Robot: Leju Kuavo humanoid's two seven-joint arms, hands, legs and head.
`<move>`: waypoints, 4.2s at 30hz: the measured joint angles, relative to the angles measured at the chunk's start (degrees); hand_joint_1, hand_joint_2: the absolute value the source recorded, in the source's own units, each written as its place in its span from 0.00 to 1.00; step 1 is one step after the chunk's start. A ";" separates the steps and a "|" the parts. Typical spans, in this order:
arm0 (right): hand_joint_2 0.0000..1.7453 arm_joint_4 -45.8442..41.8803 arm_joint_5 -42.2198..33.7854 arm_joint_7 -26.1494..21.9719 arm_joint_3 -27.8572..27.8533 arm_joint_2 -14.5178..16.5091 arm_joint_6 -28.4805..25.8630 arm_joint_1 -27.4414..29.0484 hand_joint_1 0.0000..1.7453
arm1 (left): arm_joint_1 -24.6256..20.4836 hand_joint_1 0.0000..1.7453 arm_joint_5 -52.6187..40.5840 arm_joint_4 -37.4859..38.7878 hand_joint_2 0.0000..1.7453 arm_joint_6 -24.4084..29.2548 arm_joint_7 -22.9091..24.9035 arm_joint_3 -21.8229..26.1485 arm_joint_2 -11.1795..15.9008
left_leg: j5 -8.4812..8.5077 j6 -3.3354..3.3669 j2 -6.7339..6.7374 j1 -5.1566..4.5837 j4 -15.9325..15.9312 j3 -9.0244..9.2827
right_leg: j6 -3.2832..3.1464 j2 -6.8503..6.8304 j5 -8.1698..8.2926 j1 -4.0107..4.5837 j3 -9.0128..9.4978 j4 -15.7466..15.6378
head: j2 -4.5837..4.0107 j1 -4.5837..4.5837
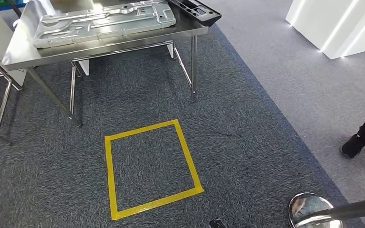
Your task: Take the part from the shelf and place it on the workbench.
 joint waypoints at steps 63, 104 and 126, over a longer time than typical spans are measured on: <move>0.00 0.14 3.35 -0.16 -1.03 0.19 -0.71 -0.34 0.00 | -0.34 0.00 -1.07 -0.15 0.00 6.99 3.81 2.45 -5.61 | -3.77 2.91 4.30 -2.85 0.43 3.72 | -1.54 -5.05 1.59 2.34 -1.15 -0.32 | 0.00 -0.02; 0.00 0.41 8.91 5.63 -1.07 -1.02 -1.42 1.08 0.00 | -0.48 0.00 -1.44 -0.15 0.00 0.81 5.51 3.87 -6.45 | -3.77 2.91 4.31 -2.82 0.42 3.72 | -1.54 -5.03 1.59 2.37 -1.16 -0.32 | 0.00 -0.02; 0.00 1.08 11.91 10.68 -1.05 -1.58 -2.80 3.29 0.00 | -0.54 0.00 -4.17 -0.15 0.00 -0.90 12.83 4.33 -6.80 | -3.77 2.91 4.31 -2.81 0.41 3.71 | -1.54 -5.03 1.59 2.37 -1.16 -0.32 | 0.00 -0.02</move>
